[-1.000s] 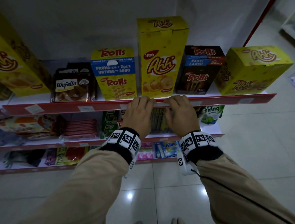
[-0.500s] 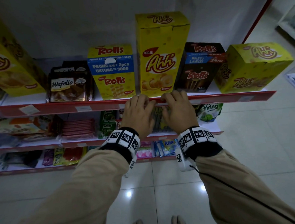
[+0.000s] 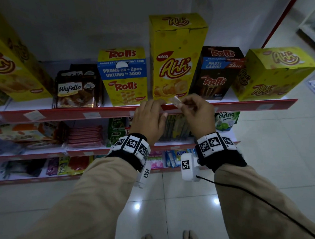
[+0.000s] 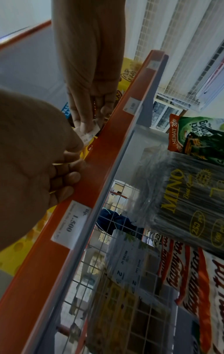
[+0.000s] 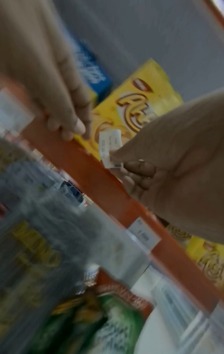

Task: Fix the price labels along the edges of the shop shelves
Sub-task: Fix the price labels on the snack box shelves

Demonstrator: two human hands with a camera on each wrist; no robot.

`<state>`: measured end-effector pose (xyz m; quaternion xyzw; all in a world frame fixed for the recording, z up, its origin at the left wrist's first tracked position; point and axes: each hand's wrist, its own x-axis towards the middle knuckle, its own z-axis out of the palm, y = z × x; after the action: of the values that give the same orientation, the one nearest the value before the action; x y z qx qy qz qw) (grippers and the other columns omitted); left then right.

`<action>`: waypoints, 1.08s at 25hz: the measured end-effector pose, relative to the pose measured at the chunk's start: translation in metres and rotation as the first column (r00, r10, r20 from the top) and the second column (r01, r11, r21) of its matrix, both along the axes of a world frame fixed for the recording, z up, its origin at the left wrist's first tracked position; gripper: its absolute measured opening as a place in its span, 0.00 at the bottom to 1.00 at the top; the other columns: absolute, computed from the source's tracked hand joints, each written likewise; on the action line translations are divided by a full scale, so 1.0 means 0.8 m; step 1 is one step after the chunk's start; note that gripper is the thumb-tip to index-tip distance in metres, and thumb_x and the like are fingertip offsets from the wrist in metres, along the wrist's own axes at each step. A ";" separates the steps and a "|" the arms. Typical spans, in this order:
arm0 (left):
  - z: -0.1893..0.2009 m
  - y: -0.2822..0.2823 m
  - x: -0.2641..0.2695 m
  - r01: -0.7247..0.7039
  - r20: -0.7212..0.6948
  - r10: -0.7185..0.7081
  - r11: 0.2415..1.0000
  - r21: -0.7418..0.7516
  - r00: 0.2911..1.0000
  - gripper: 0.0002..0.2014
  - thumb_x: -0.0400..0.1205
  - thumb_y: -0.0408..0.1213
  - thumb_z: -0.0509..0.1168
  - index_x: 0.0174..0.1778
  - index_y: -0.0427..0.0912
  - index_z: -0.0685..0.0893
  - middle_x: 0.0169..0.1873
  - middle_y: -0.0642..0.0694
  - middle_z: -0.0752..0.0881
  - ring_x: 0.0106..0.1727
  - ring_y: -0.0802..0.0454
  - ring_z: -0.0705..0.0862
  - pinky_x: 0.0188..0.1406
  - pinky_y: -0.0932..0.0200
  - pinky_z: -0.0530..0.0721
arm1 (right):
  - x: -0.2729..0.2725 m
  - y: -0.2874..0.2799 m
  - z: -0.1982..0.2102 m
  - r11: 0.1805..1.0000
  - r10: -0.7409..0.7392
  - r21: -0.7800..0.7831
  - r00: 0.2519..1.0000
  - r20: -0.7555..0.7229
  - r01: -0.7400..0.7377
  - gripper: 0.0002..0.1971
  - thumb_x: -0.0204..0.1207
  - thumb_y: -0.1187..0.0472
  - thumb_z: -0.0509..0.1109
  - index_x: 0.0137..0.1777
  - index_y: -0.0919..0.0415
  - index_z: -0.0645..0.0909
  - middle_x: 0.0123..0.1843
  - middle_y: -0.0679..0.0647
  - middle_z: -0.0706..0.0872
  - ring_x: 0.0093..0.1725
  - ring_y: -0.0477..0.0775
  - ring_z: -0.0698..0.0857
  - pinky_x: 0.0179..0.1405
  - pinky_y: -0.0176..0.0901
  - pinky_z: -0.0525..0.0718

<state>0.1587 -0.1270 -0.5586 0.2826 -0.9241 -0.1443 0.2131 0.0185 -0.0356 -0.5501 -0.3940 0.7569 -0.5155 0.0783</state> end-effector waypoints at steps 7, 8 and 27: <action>0.002 -0.001 -0.002 0.005 -0.154 0.015 0.992 0.126 0.988 0.16 0.86 0.43 0.57 0.65 0.40 0.81 0.55 0.40 0.82 0.58 0.40 0.75 0.55 0.47 0.73 | 0.029 -0.010 -0.006 0.990 0.101 -0.135 0.857 0.505 -0.037 0.16 0.72 0.74 0.74 0.59 0.70 0.78 0.48 0.61 0.86 0.46 0.48 0.87 0.48 0.36 0.86; 0.001 -0.002 -0.002 0.009 -0.172 0.013 0.991 0.130 0.985 0.14 0.86 0.42 0.58 0.61 0.40 0.82 0.53 0.40 0.82 0.56 0.40 0.76 0.53 0.47 0.74 | 0.031 -0.010 -0.007 0.990 0.107 -0.134 0.849 0.517 -0.043 0.16 0.72 0.73 0.75 0.59 0.70 0.78 0.48 0.62 0.86 0.47 0.51 0.87 0.50 0.40 0.87; 0.006 -0.014 0.004 0.044 -0.164 -0.010 0.977 0.207 0.986 0.13 0.80 0.48 0.68 0.41 0.41 0.80 0.42 0.46 0.81 0.49 0.50 0.75 0.43 0.58 0.70 | 0.017 0.006 -0.006 0.982 0.190 -0.024 0.959 0.211 -0.189 0.03 0.75 0.61 0.74 0.45 0.60 0.86 0.39 0.50 0.89 0.41 0.46 0.87 0.41 0.38 0.83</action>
<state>0.1619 -0.1381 -0.5541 0.2782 -0.8869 -0.2666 0.2546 0.0318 -0.0309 -0.5551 -0.4074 0.7022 -0.5460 0.2070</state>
